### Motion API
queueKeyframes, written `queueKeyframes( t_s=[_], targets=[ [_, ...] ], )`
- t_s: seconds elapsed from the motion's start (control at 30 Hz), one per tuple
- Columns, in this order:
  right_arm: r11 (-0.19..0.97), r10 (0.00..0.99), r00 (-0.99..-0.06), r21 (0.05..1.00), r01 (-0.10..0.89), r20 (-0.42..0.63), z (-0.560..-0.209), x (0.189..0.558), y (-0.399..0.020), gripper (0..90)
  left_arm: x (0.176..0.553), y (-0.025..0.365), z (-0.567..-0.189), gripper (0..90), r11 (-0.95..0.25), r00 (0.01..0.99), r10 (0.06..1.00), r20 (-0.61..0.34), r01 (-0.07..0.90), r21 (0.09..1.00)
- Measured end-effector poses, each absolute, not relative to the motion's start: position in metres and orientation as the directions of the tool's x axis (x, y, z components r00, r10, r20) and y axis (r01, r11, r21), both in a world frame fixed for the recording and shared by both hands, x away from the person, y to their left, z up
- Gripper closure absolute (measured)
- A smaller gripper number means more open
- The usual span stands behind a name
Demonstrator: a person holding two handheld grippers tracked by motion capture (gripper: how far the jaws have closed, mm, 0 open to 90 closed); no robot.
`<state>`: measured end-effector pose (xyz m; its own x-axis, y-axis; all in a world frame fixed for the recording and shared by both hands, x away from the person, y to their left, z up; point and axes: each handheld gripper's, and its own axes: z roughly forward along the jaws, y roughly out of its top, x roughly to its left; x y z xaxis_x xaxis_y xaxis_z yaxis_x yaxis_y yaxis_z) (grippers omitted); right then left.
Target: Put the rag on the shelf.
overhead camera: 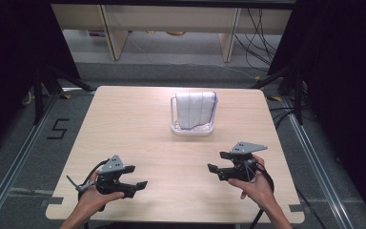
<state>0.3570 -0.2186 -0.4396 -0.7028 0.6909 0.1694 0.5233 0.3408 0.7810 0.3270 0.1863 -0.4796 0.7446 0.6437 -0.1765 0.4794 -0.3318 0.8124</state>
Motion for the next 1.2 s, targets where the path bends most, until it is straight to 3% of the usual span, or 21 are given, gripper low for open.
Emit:
queueKeyframes(
  t_s=[0.57, 0.83, 0.93, 1.2],
  targets=[
    [0.344, 0.697, -0.687, 0.745, 0.572, 0.206, -0.462, 0.33, -0.232, 24.4, 0.308, 0.188, -0.487, 20.7, -0.35, 0.758, 0.631, -0.166, 0.469, 0.811],
    [0.377, 0.701, -0.689, 0.725, 0.577, 0.184, -0.478, 0.318, -0.233, 18.6, 0.298, 0.187, -0.495, 20.1, -0.368, 0.759, 0.635, -0.143, 0.459, 0.808],
    [0.424, 0.693, -0.706, 0.711, 0.56, 0.143, -0.482, 0.317, -0.235, 17.1, 0.297, 0.19, -0.498, 19.5, -0.421, 0.757, 0.648, -0.083, 0.446, 0.79],
    [0.436, 0.698, -0.702, 0.693, 0.574, 0.143, -0.487, 0.31, -0.236, 17.0, 0.294, 0.194, -0.501, 17.6, -0.421, 0.751, 0.653, -0.098, 0.467, 0.778]
  ],
)
